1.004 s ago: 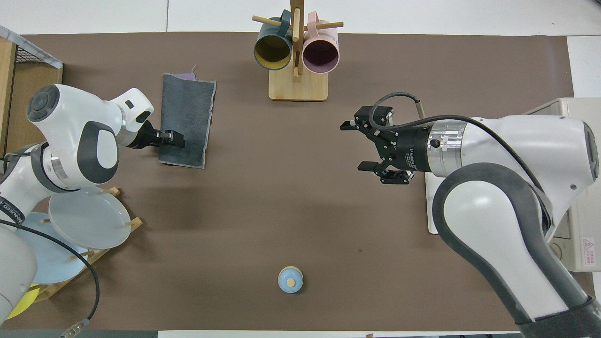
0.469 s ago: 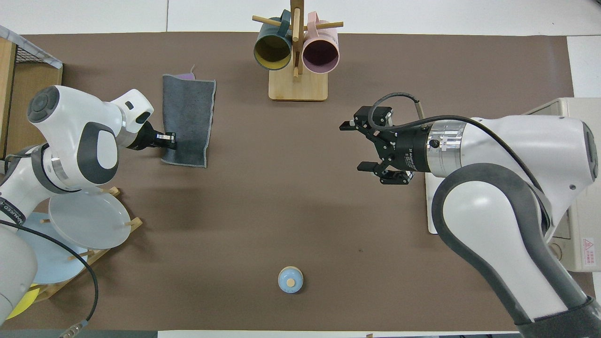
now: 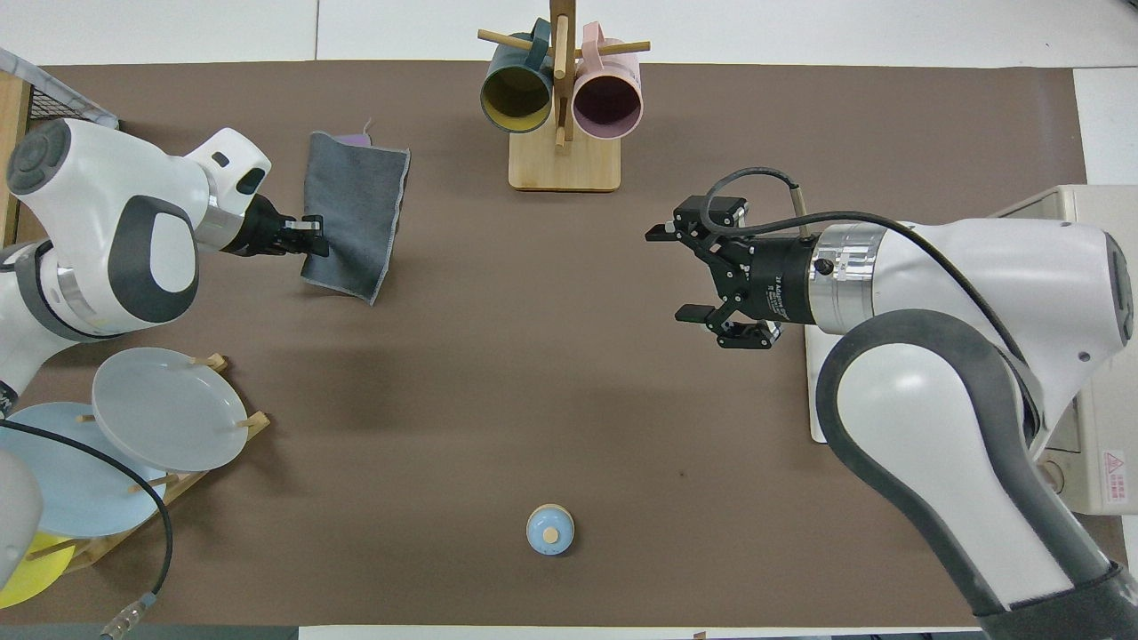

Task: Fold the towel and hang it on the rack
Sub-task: 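Carry the towel toward the right gripper while the right gripper reaches it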

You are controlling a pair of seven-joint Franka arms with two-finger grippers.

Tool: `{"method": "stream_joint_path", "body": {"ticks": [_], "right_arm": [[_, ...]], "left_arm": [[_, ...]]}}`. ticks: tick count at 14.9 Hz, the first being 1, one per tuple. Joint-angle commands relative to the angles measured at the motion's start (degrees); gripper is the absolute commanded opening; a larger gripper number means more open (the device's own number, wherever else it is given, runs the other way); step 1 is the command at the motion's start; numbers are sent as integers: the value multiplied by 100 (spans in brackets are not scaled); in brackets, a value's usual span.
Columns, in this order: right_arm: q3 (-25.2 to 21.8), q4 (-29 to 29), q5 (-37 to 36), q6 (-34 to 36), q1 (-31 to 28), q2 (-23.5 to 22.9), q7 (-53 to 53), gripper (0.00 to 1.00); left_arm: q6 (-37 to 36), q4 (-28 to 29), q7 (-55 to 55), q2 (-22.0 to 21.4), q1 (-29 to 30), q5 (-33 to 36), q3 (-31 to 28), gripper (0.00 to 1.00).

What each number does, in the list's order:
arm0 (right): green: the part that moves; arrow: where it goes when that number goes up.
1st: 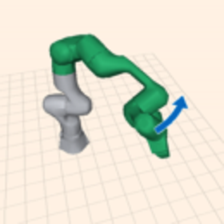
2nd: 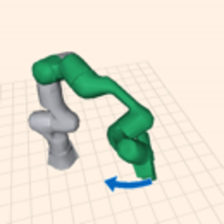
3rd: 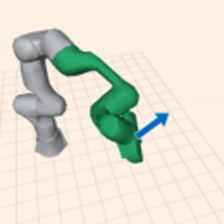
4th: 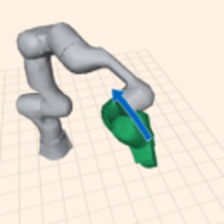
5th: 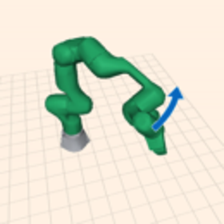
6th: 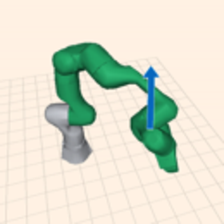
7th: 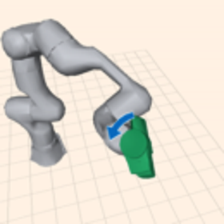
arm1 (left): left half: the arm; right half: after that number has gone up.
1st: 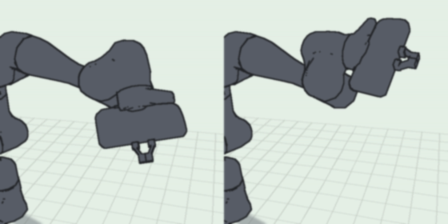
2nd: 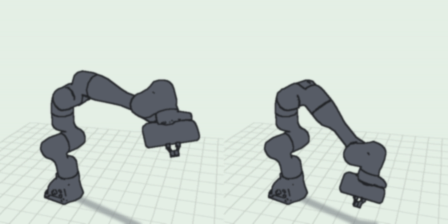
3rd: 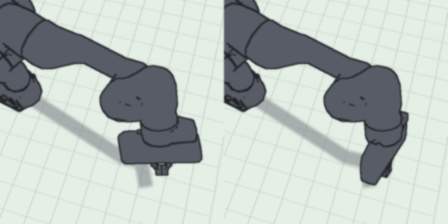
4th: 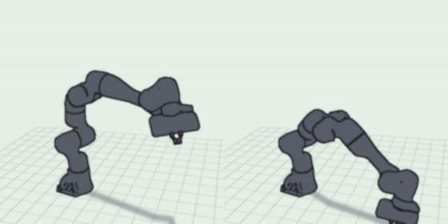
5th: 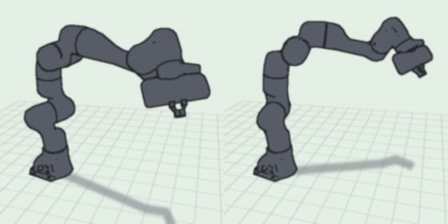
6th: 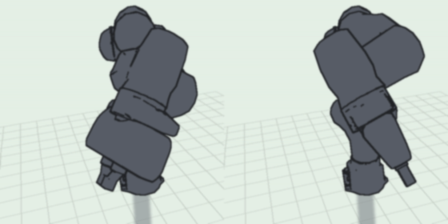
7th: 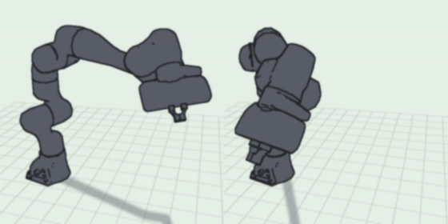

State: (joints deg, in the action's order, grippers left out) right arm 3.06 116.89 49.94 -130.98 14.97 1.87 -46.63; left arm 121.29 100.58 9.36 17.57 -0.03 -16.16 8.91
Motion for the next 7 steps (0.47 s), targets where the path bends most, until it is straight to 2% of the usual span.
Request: {"method": "stream_joint_path", "body": {"ticks": [1, 7], "right_arm": [[19, -35, 130, -139, 32, -38, -345, 100], [151, -483, 165, -42, 32, -196, -1970, 100]], "left_arm": [[-412, -100, 1492, -473, -225, -19, -30, 0], [-1036, -223, 4779, -1343, -638, -28, 75, 0]]}}
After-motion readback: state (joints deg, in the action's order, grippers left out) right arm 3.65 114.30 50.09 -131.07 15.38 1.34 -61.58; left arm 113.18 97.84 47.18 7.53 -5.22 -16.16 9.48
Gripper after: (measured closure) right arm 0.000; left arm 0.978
